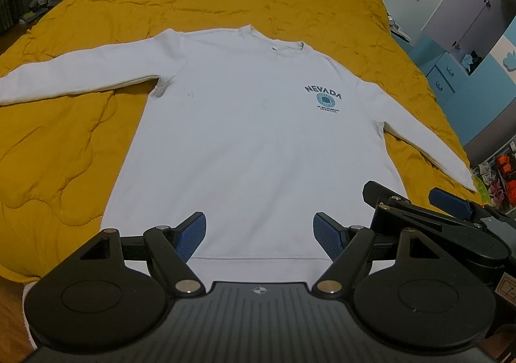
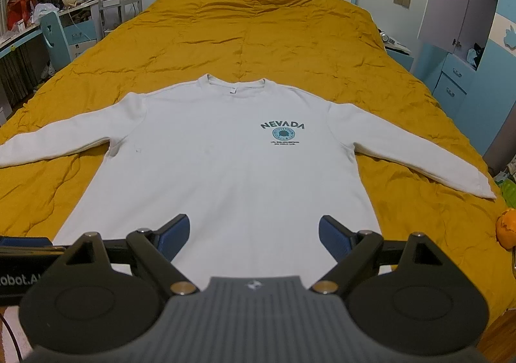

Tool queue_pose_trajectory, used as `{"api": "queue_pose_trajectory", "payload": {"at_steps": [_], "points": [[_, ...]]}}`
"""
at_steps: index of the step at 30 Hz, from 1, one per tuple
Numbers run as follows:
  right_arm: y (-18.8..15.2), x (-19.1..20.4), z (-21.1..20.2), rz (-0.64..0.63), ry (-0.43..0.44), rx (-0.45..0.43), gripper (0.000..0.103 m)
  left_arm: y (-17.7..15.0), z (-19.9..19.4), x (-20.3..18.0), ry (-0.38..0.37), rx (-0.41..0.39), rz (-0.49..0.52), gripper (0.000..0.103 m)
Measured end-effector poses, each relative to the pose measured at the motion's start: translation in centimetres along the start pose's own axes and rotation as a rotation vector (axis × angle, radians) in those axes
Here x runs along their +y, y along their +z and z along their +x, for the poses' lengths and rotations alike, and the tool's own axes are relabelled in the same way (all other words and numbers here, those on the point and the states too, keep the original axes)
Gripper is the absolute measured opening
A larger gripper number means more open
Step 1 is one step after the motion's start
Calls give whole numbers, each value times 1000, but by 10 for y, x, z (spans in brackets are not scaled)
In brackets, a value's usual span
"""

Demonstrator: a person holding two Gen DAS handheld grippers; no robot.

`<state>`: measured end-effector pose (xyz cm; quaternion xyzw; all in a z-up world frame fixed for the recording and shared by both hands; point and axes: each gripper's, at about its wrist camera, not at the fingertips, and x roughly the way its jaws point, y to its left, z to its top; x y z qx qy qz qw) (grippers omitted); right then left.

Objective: Fold small clothes

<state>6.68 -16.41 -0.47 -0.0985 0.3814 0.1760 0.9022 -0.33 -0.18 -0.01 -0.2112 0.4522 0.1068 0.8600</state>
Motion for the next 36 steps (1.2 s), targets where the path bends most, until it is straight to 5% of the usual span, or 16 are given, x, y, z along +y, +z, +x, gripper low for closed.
{"api": "queue_pose_trajectory", "payload": {"at_steps": [36], "points": [[1,2,8,-1,1,11,83,1,6,5,-14,14,-21,89]]}}
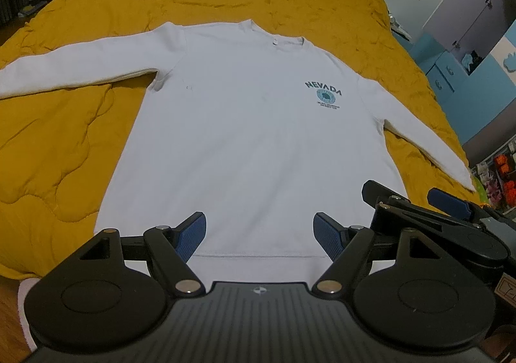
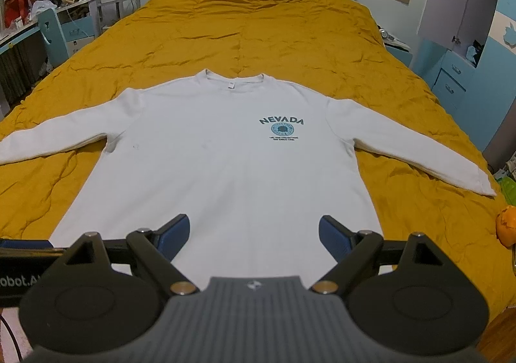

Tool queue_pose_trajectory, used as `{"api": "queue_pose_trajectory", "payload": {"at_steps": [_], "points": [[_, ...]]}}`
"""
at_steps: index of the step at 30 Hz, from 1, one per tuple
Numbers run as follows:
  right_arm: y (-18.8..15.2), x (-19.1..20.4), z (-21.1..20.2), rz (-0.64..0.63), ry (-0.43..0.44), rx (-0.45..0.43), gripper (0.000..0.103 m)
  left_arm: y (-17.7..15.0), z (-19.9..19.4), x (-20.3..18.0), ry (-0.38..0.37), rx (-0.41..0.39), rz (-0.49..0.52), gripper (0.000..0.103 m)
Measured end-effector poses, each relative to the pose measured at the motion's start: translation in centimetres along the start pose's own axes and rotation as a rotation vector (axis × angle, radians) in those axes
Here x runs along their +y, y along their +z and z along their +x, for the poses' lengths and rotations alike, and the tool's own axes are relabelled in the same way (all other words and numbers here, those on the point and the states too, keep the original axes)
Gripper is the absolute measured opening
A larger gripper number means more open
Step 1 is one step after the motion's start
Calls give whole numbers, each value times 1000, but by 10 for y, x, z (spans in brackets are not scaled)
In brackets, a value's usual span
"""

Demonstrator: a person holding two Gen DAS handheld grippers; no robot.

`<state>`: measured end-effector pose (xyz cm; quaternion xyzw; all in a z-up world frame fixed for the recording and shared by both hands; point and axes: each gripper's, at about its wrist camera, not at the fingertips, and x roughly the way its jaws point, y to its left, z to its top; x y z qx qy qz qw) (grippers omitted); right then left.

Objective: Fold small clothes

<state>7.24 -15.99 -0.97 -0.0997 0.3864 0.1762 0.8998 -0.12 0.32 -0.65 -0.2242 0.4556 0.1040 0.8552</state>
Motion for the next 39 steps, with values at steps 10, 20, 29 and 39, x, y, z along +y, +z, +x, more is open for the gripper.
{"api": "queue_pose_trajectory", "payload": {"at_steps": [10,20,29,39], "points": [[11,19,11,-59,50,-55,83,7,-8,65,-49,-133,-211,87],[44,73,50,-55,275,-39,83,21,-13,239,2,-389,-544,88],[62,161,102,-193,434,-191,83,50,25,369,127,-556,-853,89],[73,248,177,-333,436,-194,83,54,65,435,95,-695,-1083,88]]}}
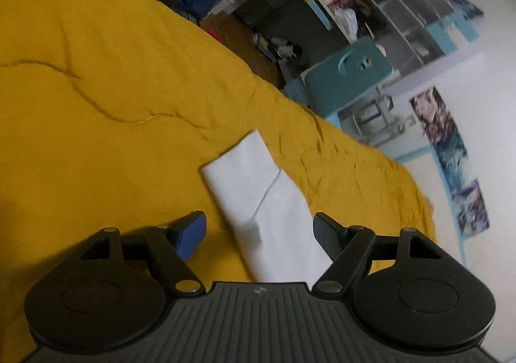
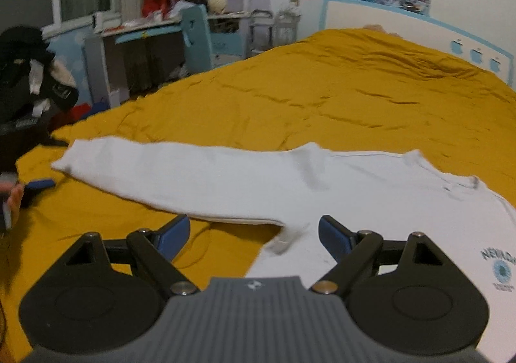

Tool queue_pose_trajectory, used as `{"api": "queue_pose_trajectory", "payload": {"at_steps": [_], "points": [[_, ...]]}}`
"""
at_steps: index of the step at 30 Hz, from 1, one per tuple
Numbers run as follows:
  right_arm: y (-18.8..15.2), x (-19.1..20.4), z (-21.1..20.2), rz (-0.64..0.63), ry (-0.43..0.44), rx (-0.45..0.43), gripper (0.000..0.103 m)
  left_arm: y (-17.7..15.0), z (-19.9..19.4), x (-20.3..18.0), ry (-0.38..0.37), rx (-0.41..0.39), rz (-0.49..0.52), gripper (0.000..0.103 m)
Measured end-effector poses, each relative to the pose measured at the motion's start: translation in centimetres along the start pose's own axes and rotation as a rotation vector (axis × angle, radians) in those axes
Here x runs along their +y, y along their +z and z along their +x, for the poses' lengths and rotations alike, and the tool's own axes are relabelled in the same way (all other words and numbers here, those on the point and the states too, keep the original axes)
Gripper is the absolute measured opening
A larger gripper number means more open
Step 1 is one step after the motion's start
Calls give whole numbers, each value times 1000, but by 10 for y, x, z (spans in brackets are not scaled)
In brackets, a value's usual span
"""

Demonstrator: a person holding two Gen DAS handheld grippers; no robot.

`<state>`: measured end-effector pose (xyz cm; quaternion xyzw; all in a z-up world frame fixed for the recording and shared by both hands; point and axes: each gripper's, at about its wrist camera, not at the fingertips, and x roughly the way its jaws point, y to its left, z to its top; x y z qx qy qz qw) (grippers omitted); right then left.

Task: Fold small clothes
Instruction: 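Grasp the sweatshirt sleeve cuff with the left gripper and lift it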

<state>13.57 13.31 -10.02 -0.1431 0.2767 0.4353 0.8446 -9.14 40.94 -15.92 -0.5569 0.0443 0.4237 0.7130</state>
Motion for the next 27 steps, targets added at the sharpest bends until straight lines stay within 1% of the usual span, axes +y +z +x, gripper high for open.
{"api": "queue_pose_trajectory", "payload": {"at_steps": [2,3,4,5,6,7,8,9,10,12,15,17,20,22,24,27], "points": [[1,8,14,-19,5,3,83,1,9,1,-11,-2,-20,87],[0,12,18,-21,8,13,83,0,13,3,-2,-6,-32,82],[1,15,21,-16,13,22,83,-1,16,5,11,-13,-44,69],[0,17,24,-4,22,30,83,1,21,7,11,-22,-56,51],[0,19,26,7,32,37,83,2,24,11,6,-28,-76,40],[-1,21,25,18,47,44,83,1,26,16,-3,-25,-103,19],[-4,19,24,24,60,54,83,2,28,18,-11,-21,-122,13],[-6,19,23,22,66,62,83,3,29,18,-17,-25,-127,13],[-7,19,21,17,66,66,83,3,29,17,-21,-27,-124,9],[-11,15,17,5,51,68,83,4,24,13,-36,-36,-130,7],[-18,0,4,16,30,74,83,4,16,-2,-89,-42,-128,7],[-23,-15,-7,49,16,78,83,3,9,-23,-142,-42,-96,7],[-32,-45,-28,118,-17,77,83,-5,-6,-67,-250,-32,-39,6],[-40,-65,-43,163,-43,72,83,-18,-19,-103,-341,-12,1,6],[-50,-88,-62,209,-78,66,83,-38,-31,-141,-424,15,59,6],[-66,-125,-92,277,-135,65,83,-82,-44,-198,-560,100,137,6]]}}
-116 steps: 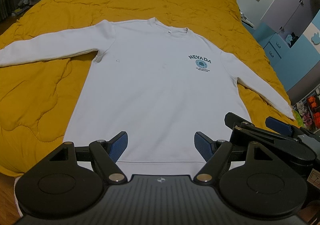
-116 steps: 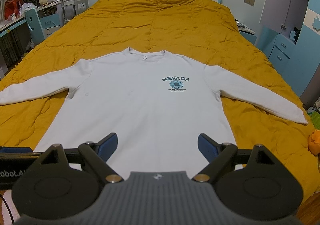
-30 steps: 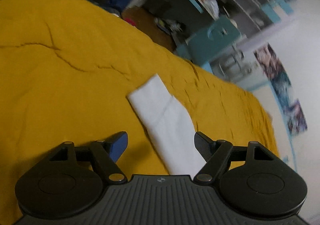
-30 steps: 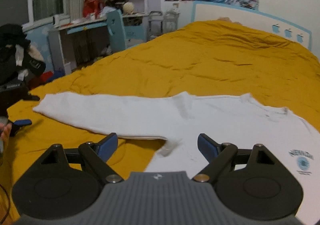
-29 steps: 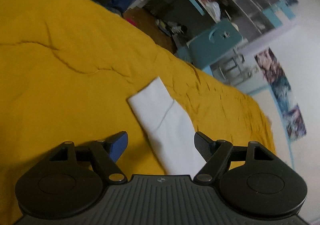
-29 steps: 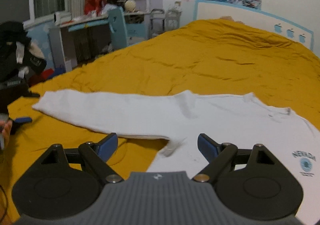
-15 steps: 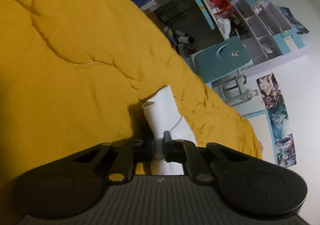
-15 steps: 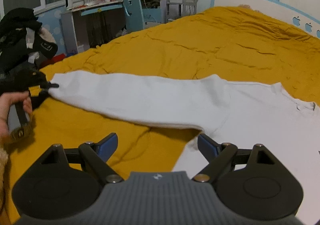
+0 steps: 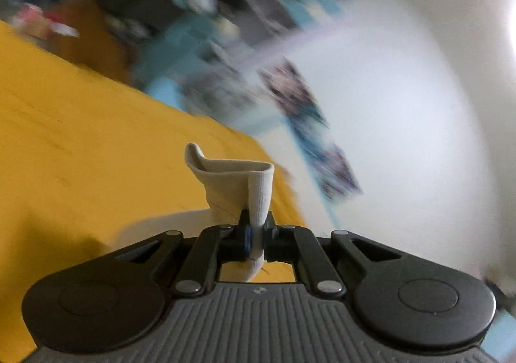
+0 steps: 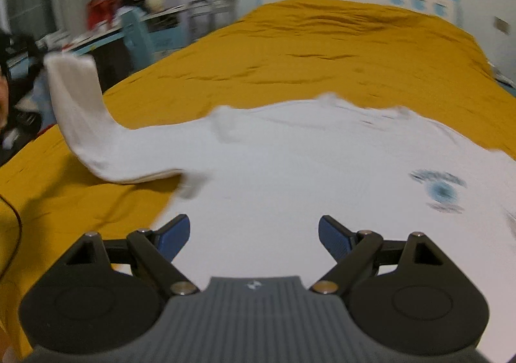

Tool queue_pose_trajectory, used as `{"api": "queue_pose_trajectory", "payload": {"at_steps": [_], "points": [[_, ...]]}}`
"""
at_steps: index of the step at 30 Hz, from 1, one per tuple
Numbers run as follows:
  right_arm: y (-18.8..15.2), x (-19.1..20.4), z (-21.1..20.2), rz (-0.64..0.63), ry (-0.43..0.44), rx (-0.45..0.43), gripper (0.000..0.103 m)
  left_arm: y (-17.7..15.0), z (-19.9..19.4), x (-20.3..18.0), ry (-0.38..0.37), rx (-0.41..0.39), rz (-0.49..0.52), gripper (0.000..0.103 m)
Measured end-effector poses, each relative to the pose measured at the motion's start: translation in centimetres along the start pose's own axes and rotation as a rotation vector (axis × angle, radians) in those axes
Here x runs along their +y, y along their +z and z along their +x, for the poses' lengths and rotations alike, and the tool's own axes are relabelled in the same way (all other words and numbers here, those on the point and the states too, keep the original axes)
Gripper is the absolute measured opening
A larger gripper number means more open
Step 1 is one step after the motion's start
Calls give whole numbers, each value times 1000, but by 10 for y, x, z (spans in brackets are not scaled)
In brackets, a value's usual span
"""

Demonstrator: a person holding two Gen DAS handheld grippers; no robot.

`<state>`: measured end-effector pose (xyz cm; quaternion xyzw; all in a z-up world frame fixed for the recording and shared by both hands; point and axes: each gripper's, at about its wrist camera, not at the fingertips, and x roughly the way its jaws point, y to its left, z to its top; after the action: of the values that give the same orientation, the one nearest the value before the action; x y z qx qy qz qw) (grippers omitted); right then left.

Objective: Fold small clothes

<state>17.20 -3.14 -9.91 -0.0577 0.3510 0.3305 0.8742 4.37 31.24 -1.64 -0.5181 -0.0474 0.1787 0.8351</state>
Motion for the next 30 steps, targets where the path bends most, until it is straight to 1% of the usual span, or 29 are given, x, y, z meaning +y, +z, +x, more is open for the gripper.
{"api": "queue_pose_trajectory", "payload": {"at_steps": [2,5,8,10,11,12,13,14,15,16,17,18,19,21,22,23,25,26,27,28,30], "points": [[-6,-30,-16,56,-36,-2,83,-36,19,-38,-92,89,28,6],[-21,-74,-40,181,-92,-8,83,-96,42,-81,-191,223,58,6],[-43,-115,-59,363,-92,-3,83,-171,68,-107,-249,367,66,6],[-57,-133,-66,435,-90,18,83,-217,86,-113,-251,450,76,6],[-62,-140,-68,447,-98,24,83,-238,94,-113,-246,482,90,6],[-67,-145,-70,450,-110,29,83,-263,106,-113,-250,537,124,7],[-70,-149,-72,446,-123,34,83,-287,118,-110,-252,613,154,10],[-73,-155,-74,440,-129,38,83,-305,126,-106,-231,671,164,18],[-74,-160,-75,438,-129,38,83,-323,133,-102,-198,735,181,22],[-74,-166,-76,438,-128,32,83,-331,138,-98,-165,776,200,23],[-73,-172,-77,439,-128,20,83,-335,137,-94,-157,799,212,23],[-70,-178,-77,438,-128,4,83,-334,131,-90,-174,804,212,23],[-72,-186,-78,437,-131,-17,83,-326,125,-88,-191,798,221,26],[-63,-199,-73,445,-137,-50,83,-303,110,-80,-186,762,274,36],[-58,-208,-69,452,-137,-69,83,-291,100,-79,-171,735,304,45],[-53,-218,-62,463,-137,-92,83,-274,92,-72,-149,702,337,48],[-44,-240,-46,509,-138,-104,83,-253,78,-58,-79,640,413,48],[-40,-251,-37,548,-127,-104,83,-239,71,-46,-30,613,436,48],[-38,-262,-26,597,-111,-108,82,-228,66,-31,21,592,440,48],[-36,-274,-14,652,-102,-107,76,-220,64,-18,74,579,427,48],[-34,-287,9,742,-77,-90,70,-206,64,8,158,570,382,48]]}}
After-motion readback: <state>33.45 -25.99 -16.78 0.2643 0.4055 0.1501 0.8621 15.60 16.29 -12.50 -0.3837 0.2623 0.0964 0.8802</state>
